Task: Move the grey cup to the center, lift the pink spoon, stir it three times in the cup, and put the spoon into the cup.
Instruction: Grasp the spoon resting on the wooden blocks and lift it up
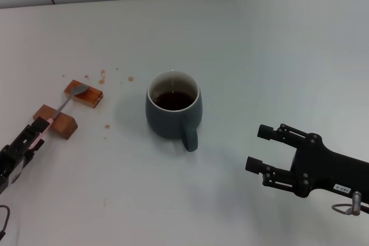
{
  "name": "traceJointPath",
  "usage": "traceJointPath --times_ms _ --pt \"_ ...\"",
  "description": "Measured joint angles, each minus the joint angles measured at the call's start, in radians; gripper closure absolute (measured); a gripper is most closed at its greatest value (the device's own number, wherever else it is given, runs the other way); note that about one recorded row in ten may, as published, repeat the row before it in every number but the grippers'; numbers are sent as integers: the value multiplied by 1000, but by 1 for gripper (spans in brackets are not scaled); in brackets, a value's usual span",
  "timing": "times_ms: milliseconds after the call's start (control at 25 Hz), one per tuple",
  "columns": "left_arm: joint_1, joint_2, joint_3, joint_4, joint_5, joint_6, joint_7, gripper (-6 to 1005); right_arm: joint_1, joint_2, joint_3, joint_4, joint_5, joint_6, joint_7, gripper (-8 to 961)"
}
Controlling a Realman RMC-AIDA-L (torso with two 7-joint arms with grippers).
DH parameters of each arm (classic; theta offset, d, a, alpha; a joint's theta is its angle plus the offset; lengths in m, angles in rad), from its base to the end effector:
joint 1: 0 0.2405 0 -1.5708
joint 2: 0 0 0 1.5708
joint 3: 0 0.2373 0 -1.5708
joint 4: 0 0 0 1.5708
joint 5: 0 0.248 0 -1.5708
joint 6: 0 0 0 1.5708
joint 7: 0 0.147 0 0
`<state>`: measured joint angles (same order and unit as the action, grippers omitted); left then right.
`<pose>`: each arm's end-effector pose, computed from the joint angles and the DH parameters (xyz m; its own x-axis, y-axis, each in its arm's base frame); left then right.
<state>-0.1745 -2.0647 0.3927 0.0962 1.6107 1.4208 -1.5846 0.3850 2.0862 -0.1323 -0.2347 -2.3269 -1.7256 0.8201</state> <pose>-0.3974 0.2141 -0.0322 -0.2791 0.4717 0.8364 0.9366 -0.0584 0.3455 0.3231 0.2376 -0.0464 0.6521 -0.2518 -0.7151 -0.4822 -0.8656 -0.1349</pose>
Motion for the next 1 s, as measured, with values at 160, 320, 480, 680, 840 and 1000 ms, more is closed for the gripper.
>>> traceJointPath --times_ms 160,320,480,680,840,1000 --pt "-5 0 0 -4 0 -4 0 166 0 -1 -2 0 0 0 1 167" --pt "-9 0 0 -5 0 -4 0 166 0 -1 -6 0 0 0 1 167" --pt "-13 0 0 -6 0 -12 -5 167 0 -2 -7 0 0 0 1 167" --pt "-16 -1 0 -6 0 -19 -12 167 0 -2 -8 0 0 0 1 167" --pt "-21 -1 1 -12 0 -19 -12 173 0 -2 -9 0 0 0 1 166" --pt "-27 -1 3 -18 0 -19 -12 184 0 -2 -9 0 0 0 1 166"
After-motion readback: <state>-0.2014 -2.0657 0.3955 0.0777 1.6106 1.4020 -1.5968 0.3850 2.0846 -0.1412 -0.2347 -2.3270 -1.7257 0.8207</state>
